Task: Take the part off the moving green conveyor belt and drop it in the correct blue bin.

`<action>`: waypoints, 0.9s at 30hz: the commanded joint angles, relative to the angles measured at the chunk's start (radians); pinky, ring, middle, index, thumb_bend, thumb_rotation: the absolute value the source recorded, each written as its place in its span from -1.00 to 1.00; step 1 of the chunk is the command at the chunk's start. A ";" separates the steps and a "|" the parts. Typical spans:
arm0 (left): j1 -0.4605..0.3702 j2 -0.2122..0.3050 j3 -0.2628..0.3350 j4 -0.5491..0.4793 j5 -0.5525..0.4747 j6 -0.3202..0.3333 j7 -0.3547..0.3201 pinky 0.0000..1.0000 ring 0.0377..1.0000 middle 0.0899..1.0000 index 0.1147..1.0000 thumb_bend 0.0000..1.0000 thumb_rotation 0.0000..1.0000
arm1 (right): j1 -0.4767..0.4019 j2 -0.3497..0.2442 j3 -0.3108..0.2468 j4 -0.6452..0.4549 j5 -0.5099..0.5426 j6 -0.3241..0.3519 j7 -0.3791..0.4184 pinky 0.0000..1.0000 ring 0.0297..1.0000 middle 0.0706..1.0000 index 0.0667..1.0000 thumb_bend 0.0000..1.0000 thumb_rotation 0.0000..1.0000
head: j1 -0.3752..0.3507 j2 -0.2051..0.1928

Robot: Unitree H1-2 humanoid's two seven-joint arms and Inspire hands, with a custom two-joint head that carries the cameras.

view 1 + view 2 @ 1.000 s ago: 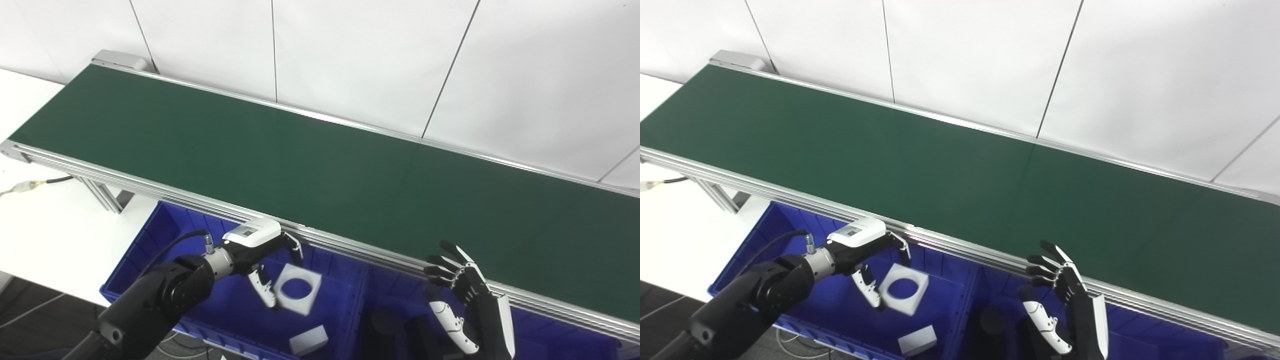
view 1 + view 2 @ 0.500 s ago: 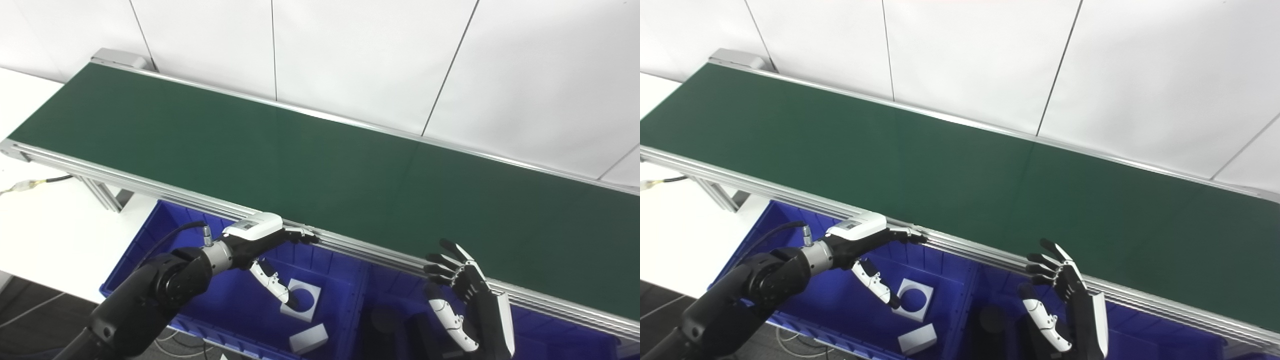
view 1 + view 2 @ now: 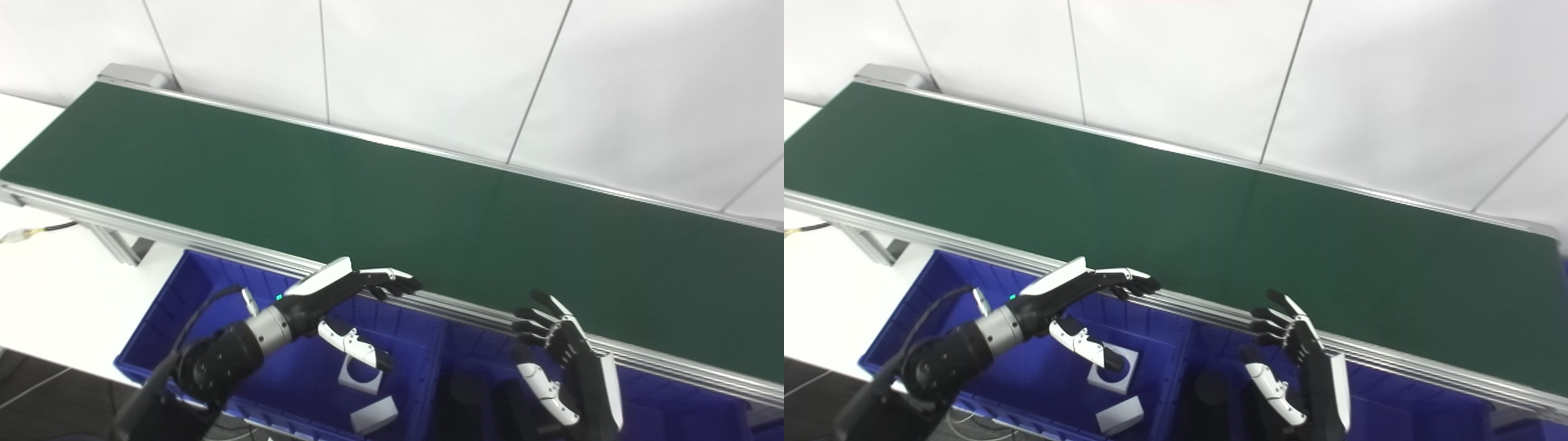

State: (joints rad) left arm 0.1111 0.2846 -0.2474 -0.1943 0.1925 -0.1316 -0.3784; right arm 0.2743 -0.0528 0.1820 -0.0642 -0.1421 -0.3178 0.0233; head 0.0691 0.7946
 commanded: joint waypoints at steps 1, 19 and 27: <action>0.003 -0.029 0.005 -0.020 -0.056 -0.042 0.026 0.43 0.55 0.62 0.63 1.00 0.25 | 0.000 0.010 -0.001 -0.010 0.006 -0.026 0.001 0.18 0.31 0.39 0.63 0.10 0.02 | -0.010 -0.004; 0.000 -0.208 0.012 0.304 -0.063 -0.259 0.165 0.48 0.60 0.68 0.68 0.94 0.45 | 0.021 0.027 0.013 0.044 -0.020 -0.072 -0.015 0.19 0.31 0.40 0.62 0.13 0.04 | -0.162 -0.071; 0.005 -0.206 0.006 0.443 -0.093 -0.338 0.201 0.49 0.60 0.66 0.68 0.76 0.45 | 0.025 0.049 0.026 0.088 -0.049 -0.107 -0.037 0.22 0.34 0.43 0.63 0.13 0.06 | -0.280 -0.100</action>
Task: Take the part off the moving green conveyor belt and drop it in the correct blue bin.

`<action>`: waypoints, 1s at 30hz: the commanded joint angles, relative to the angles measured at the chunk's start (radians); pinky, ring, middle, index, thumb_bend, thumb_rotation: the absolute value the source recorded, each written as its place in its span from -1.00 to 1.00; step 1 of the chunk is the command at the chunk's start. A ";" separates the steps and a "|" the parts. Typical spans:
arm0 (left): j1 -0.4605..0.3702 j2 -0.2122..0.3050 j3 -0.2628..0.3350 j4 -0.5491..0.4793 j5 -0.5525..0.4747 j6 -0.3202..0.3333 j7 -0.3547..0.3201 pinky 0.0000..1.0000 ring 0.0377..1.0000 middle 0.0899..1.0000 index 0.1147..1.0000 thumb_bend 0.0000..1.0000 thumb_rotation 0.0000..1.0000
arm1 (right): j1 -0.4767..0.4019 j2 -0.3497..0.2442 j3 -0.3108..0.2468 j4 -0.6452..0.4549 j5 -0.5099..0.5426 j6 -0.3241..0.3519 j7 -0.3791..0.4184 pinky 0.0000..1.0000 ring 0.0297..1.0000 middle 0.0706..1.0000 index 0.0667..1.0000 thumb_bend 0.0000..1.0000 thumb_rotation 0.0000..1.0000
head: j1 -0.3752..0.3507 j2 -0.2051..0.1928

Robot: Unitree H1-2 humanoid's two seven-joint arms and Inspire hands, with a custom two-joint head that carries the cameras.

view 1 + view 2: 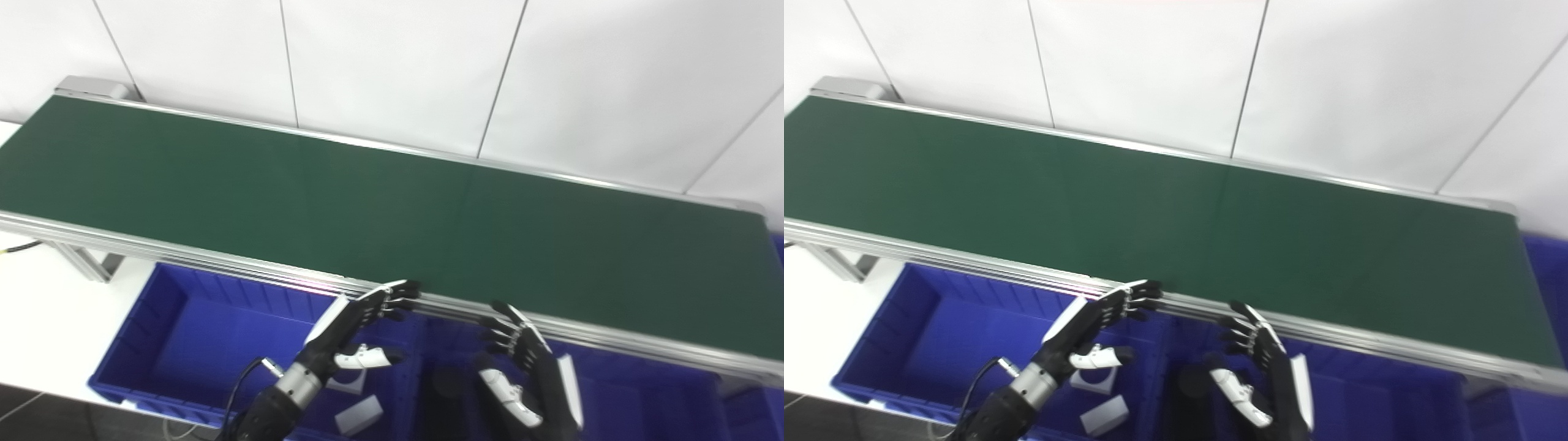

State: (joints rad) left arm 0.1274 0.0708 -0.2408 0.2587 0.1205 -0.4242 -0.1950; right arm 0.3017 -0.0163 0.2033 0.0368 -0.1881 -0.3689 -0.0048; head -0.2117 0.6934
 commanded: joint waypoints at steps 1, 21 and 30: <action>-0.010 0.013 0.000 -0.005 -0.026 -0.045 0.017 0.51 0.61 0.66 0.68 0.78 0.47 | -0.003 0.016 0.006 -0.007 -0.005 -0.059 -0.011 0.22 0.34 0.43 0.63 0.13 0.07 | -0.024 -0.003; -0.019 0.082 0.003 0.004 -0.081 -0.046 0.019 0.52 0.59 0.64 0.67 0.69 0.39 | -0.046 0.059 0.032 0.097 -0.058 -0.082 -0.048 0.26 0.39 0.47 0.65 0.28 0.28 | -0.165 -0.010; -0.024 0.097 0.024 0.002 -0.111 -0.046 -0.010 0.50 0.58 0.63 0.66 0.69 0.37 | -0.061 0.073 0.046 0.114 -0.082 -0.074 -0.062 0.25 0.41 0.49 0.65 0.29 0.30 | -0.198 -0.004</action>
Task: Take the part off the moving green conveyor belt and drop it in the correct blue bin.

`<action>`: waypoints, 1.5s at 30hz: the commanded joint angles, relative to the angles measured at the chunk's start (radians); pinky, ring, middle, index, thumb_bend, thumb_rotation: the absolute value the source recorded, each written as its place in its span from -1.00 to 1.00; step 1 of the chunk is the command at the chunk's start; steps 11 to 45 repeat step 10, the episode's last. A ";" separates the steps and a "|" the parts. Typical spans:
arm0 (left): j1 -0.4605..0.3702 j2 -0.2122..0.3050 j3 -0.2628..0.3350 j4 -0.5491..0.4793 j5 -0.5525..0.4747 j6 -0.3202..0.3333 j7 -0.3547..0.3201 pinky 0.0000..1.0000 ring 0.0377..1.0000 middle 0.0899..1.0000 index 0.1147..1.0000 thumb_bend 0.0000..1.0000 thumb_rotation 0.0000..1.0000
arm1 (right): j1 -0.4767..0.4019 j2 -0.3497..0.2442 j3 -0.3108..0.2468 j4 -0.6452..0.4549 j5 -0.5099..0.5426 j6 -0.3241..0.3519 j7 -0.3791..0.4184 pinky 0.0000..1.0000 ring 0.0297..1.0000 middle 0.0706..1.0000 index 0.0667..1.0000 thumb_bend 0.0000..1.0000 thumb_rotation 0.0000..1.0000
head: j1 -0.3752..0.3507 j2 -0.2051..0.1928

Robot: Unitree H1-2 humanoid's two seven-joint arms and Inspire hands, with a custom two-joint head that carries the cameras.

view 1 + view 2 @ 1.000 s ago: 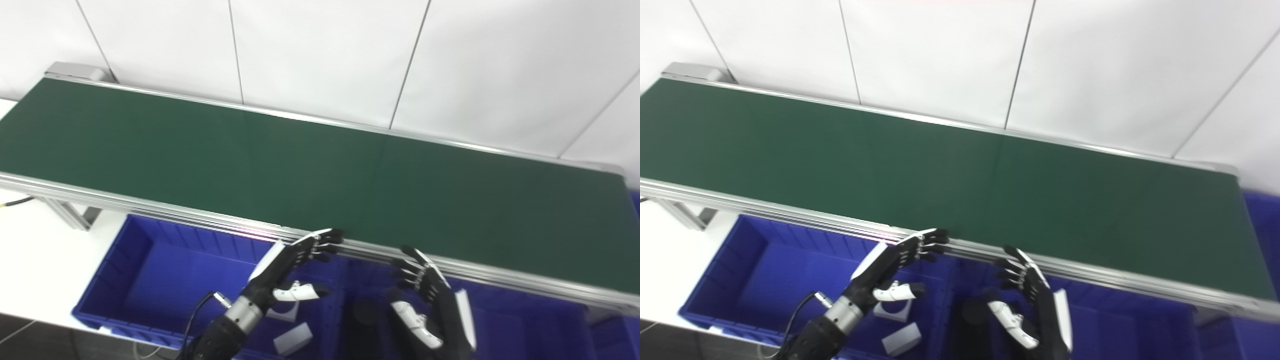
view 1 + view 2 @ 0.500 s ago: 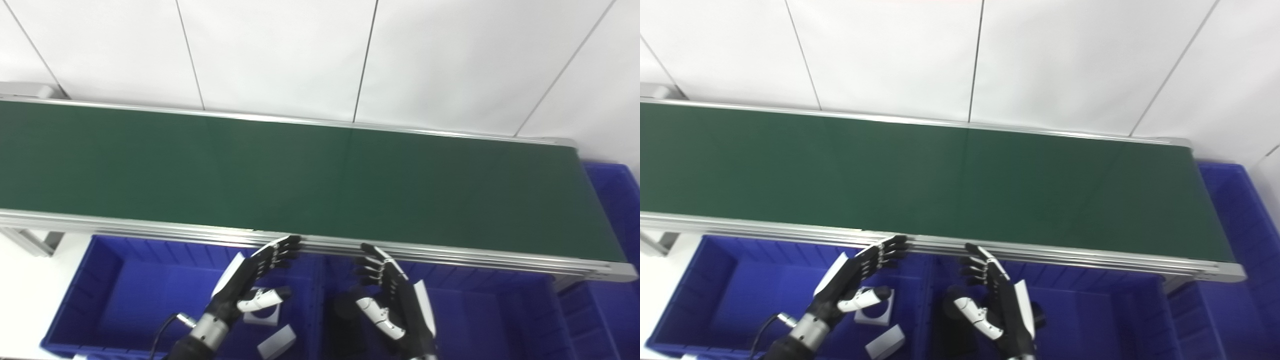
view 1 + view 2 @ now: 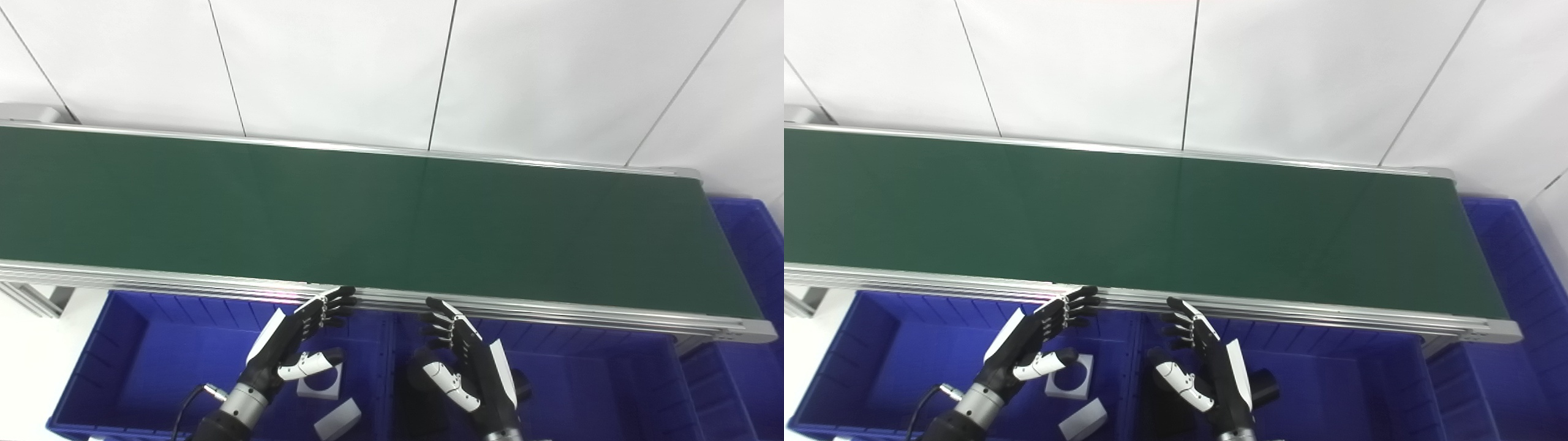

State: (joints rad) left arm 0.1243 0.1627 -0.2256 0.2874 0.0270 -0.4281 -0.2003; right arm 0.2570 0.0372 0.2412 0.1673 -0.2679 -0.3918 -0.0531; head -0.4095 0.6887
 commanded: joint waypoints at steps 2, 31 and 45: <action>-0.022 0.007 0.018 -0.026 -0.024 -0.042 -0.013 0.50 0.58 0.63 0.66 0.69 0.38 | -0.019 0.025 0.010 -0.014 -0.008 -0.048 -0.017 0.25 0.40 0.49 0.65 0.28 0.28 | -0.013 0.003; -0.023 0.003 0.047 -0.027 -0.040 -0.042 -0.043 0.48 0.57 0.61 0.63 0.71 0.39 | -0.024 0.037 0.014 -0.013 -0.012 -0.034 -0.015 0.27 0.41 0.50 0.66 0.27 0.26 | -0.024 0.009; -0.023 0.003 0.047 -0.027 -0.040 -0.042 -0.043 0.48 0.57 0.61 0.63 0.71 0.39 | -0.024 0.037 0.014 -0.013 -0.012 -0.034 -0.015 0.27 0.41 0.50 0.66 0.27 0.26 | -0.024 0.009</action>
